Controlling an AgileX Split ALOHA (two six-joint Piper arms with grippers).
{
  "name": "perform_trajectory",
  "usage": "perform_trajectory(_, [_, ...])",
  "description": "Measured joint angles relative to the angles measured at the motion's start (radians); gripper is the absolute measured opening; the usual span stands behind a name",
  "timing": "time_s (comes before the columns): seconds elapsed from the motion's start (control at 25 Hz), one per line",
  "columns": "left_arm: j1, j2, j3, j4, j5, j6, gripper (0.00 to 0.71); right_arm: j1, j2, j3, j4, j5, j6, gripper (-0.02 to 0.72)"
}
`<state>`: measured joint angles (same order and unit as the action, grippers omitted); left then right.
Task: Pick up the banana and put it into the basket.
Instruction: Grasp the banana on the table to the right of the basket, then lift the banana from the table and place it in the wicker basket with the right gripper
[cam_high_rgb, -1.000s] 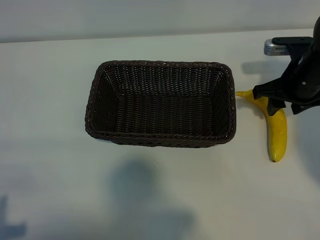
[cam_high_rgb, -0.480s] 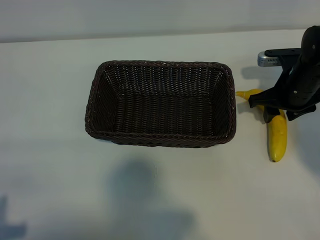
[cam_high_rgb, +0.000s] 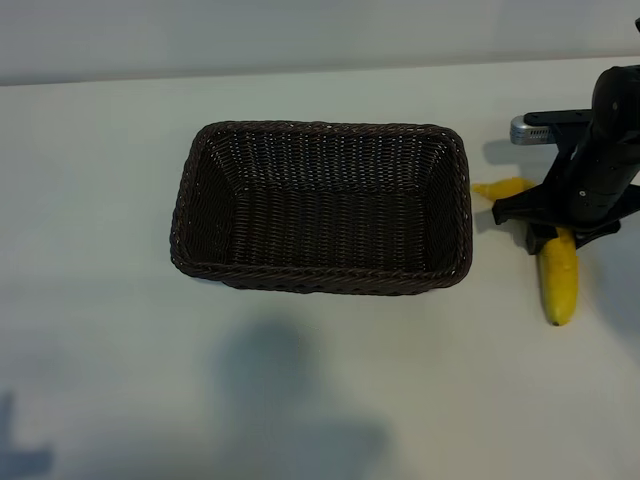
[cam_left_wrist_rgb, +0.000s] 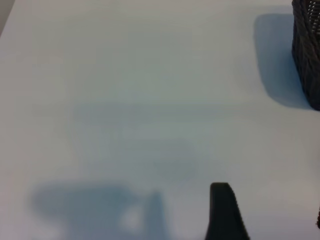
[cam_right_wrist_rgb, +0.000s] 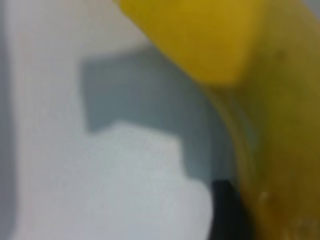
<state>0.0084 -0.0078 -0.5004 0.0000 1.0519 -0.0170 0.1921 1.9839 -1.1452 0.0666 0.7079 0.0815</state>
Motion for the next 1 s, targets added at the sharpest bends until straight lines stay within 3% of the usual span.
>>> perform_trajectory(0.48, [0.000,0.000,0.000,0.000,0.000,0.000,0.479,-0.002,-0.054,0.000,-0.005,0.055,0.030,0.421])
perform_trajectory(0.88, [0.000,0.000,0.000,0.000,0.000,0.000,0.479,-0.029,-0.184,-0.147,-0.043,0.310,0.017,0.421])
perform_trajectory(1.0, [0.000,0.000,0.000,0.000,0.000,0.000,0.479,-0.029,-0.185,-0.205,-0.042,0.352,0.012,0.421])
